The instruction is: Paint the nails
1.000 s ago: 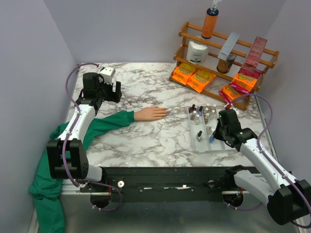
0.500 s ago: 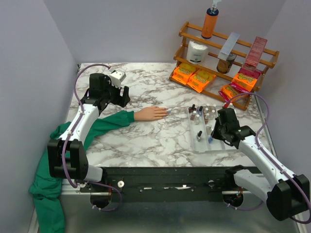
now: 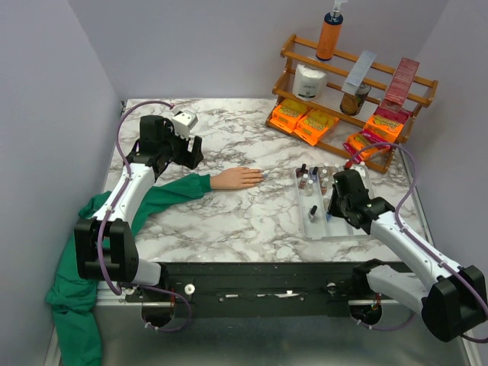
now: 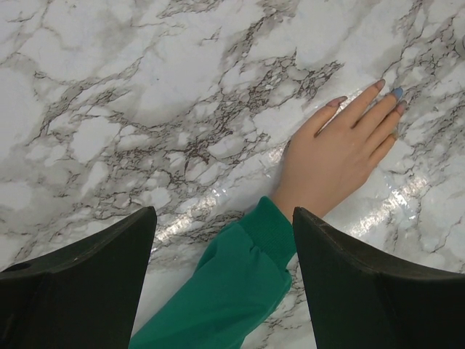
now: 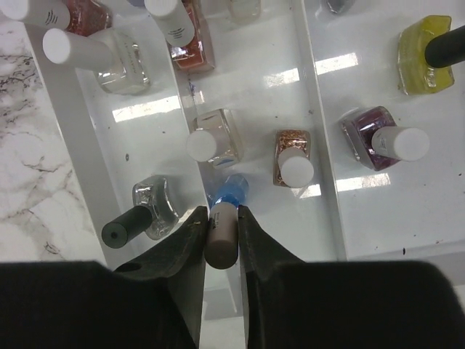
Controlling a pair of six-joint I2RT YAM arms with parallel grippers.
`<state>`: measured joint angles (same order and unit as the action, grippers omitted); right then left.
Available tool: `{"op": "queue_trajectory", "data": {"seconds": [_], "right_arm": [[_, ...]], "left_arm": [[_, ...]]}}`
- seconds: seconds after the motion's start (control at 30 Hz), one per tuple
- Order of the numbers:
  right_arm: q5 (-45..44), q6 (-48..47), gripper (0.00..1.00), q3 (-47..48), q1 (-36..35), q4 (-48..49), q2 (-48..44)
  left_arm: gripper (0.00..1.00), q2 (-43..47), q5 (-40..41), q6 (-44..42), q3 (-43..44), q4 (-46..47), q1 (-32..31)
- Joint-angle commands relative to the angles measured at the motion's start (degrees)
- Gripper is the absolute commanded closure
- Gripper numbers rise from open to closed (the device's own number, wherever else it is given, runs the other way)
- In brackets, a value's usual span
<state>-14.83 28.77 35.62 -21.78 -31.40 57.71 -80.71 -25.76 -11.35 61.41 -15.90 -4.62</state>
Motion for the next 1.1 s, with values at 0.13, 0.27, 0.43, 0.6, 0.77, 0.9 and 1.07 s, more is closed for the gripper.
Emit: {"op": "queue_trajectory", "data": {"seconds": [0.13, 0.27, 0.43, 0.6, 0.77, 0.9, 1.07], "right_arm": [[-5.6, 3.4, 0.61, -0.5, -2.0, -3.2, 1.2], [-7.1, 4.4, 0.59, -0.7, -2.0, -3.3, 1.4], [-7.1, 4.6, 0.58, 0.5, -2.0, -2.8, 4.4], [-5.8, 5.0, 0.57, 1.4, -2.0, -1.8, 6.3], [-5.9, 5.8, 0.56, 1.5, -2.0, -1.3, 6.4], [-5.8, 5.9, 0.57, 1.4, -2.0, -0.7, 6.7], [-5.6, 6.0, 0.57, 2.1, -2.0, -0.4, 8.6]], "left_arm": [[0.14, 0.2, -0.3, -0.9, 2.0, -0.4, 0.1], [0.14, 0.0, -0.4, -0.9, 1.9, -0.4, 0.1], [0.14, 0.2, -0.9, -0.9, 2.0, -0.4, 0.1], [0.14, 0.5, -0.5, -1.0, 1.7, -0.4, 0.1], [0.14, 0.7, -0.4, -1.3, 1.6, -0.3, 0.1], [0.14, 0.5, -0.6, -1.4, 1.7, -0.3, 0.1], [0.14, 0.7, -0.6, -1.5, 1.8, -0.5, 0.1]]}}
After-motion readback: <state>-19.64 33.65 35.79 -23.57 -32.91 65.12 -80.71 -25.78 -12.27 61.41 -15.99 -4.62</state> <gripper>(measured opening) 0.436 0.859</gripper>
